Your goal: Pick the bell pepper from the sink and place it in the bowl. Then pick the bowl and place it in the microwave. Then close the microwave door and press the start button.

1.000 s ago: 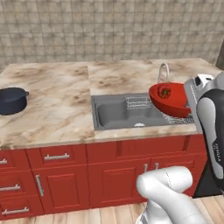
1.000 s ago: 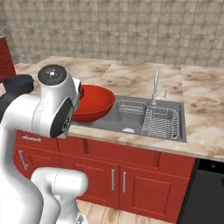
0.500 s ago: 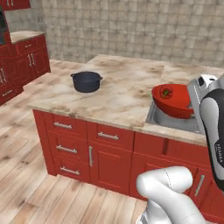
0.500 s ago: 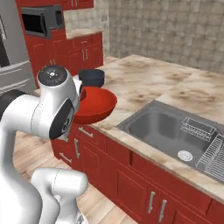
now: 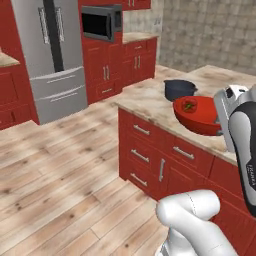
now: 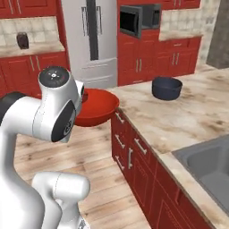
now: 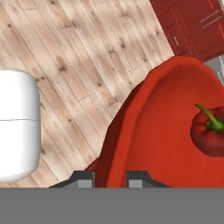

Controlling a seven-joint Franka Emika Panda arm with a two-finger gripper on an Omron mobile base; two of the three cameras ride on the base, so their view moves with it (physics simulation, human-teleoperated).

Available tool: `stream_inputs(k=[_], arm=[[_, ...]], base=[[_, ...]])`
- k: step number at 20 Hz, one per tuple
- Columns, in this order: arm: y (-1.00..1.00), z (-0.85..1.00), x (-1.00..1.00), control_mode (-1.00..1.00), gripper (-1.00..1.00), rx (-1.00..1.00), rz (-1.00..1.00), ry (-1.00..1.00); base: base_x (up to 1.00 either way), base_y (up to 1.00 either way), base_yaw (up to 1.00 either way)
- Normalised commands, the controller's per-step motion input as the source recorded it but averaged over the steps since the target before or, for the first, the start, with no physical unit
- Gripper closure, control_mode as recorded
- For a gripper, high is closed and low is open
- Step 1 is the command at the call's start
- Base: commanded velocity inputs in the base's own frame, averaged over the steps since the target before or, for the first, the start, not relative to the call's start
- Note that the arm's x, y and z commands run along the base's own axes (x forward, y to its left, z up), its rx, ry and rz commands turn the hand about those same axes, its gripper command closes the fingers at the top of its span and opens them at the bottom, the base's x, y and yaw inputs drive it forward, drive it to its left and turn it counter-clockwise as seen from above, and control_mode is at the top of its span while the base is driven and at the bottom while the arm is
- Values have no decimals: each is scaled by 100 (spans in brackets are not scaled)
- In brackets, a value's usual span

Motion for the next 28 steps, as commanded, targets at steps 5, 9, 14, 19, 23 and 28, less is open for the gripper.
stream_inputs(k=[5,9,14,19,23,28], arm=[[0,0,0,100,100,0,0,0],[0,0,0,100,100,0,0,0],[0,0,0,100,100,0,0,0],[0,0,0,100,100,0,0,0],[0,0,0,100,100,0,0,0],[0,0,0,100,100,0,0,0]], base=[[49,45,55],[84,46,48],[100,43,30],[100,31,16],[100,27,12],[100,23,11]])
